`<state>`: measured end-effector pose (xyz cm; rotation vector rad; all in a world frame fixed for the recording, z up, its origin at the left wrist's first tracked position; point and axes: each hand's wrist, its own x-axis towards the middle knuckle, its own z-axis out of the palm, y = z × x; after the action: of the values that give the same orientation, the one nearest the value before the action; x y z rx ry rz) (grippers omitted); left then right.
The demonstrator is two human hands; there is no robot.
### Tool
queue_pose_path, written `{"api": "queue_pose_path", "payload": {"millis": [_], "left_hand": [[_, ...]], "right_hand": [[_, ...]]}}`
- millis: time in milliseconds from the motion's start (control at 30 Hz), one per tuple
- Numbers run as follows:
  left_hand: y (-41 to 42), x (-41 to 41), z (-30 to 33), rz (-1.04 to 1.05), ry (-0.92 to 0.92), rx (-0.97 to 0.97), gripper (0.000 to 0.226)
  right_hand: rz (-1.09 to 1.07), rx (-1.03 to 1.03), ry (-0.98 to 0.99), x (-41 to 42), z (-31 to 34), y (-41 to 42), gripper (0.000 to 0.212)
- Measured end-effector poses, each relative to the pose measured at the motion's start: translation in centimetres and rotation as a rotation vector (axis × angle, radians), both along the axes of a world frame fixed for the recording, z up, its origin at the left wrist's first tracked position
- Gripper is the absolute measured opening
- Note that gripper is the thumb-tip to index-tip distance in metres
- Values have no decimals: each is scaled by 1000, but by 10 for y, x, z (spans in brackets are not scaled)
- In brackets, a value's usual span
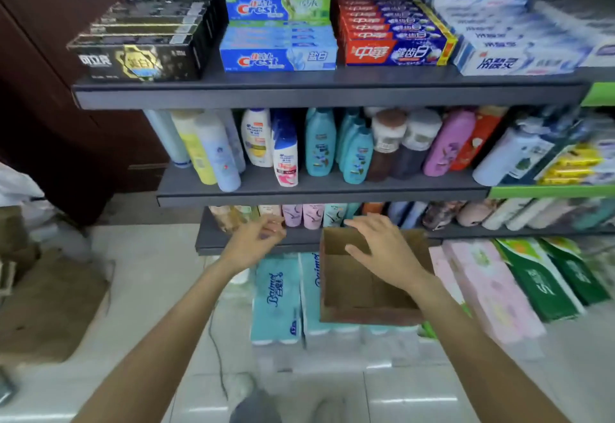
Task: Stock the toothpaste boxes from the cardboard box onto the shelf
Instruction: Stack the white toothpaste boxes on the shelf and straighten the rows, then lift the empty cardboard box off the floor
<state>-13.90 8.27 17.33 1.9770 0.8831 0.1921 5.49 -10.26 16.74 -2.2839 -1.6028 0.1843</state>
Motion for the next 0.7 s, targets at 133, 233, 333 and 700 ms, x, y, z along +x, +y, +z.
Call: {"api": "queue_pose_path", "payload": {"millis": [133, 233, 333, 700], "left_hand": [[-21, 9, -55, 143, 96, -187, 29], [-30, 27, -94, 194, 168, -243, 33], [-38, 50, -132, 195, 244, -324, 47], [-68, 112, -238, 57, 469, -107, 67]], "right_hand": [[-121, -100, 99, 20, -52, -49, 40], [-162, -169, 157, 29, -89, -74, 39], [-257, -228, 205, 35, -131, -90, 35], [-496, -287, 212, 85, -205, -98, 26]]}}
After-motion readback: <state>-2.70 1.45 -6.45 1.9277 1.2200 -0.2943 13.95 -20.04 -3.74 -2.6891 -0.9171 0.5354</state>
